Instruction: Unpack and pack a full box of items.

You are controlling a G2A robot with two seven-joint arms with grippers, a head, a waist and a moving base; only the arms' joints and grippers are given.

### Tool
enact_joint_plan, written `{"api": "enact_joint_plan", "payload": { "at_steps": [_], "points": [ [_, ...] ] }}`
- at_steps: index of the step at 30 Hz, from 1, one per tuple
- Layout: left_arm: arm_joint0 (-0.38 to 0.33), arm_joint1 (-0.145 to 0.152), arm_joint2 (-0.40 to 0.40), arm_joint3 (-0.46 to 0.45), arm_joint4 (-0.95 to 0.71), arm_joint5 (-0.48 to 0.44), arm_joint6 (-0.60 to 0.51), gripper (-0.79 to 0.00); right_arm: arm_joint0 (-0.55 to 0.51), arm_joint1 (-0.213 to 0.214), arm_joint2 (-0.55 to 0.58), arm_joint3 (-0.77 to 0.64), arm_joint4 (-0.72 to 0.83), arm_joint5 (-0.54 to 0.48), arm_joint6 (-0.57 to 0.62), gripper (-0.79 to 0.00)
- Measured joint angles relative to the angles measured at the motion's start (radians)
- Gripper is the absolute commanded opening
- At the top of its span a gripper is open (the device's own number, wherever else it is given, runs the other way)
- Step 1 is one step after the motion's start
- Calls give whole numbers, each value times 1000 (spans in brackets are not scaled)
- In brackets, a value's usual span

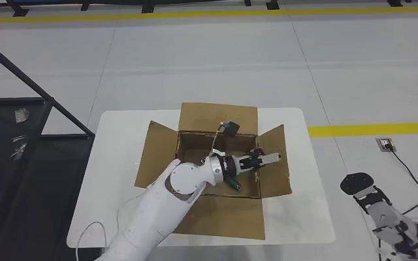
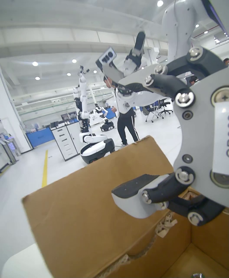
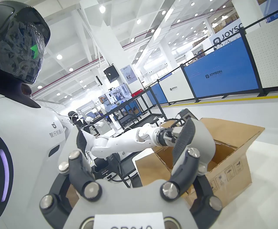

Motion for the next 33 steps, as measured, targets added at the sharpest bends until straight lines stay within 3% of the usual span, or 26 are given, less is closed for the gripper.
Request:
{"api": "enact_joint_plan", "payload": {
  "at_steps": [4,7,11,16,20,25,28,33],
  "points": [
    [187,67,-225,-243,72,50,-42,0,78,15,-78,-2,-62,14,13,0],
    [323,98,-373,-395,72,60,-61,0,155,25,-149,-9,-102,61,60,0],
    [467,125,-543,-512,45,42,-68,0,284,30,-270,-3,-200,178,133,0],
    [611,146,-726,-571,-5,5,-57,0,500,19,-500,81,-377,359,198,0],
    [695,156,-827,-579,-7,-16,-30,0,692,-5,-688,244,-484,460,232,0],
    [763,163,-886,-568,-50,-30,-18,0,880,-49,-900,447,-676,550,190,0],
    [765,164,-886,-566,-54,-30,-22,0,928,-60,-954,509,-745,560,175,0],
    [765,164,-886,-567,-53,-30,-22,0,924,-59,-950,505,-738,559,176,0]
  ]
}}
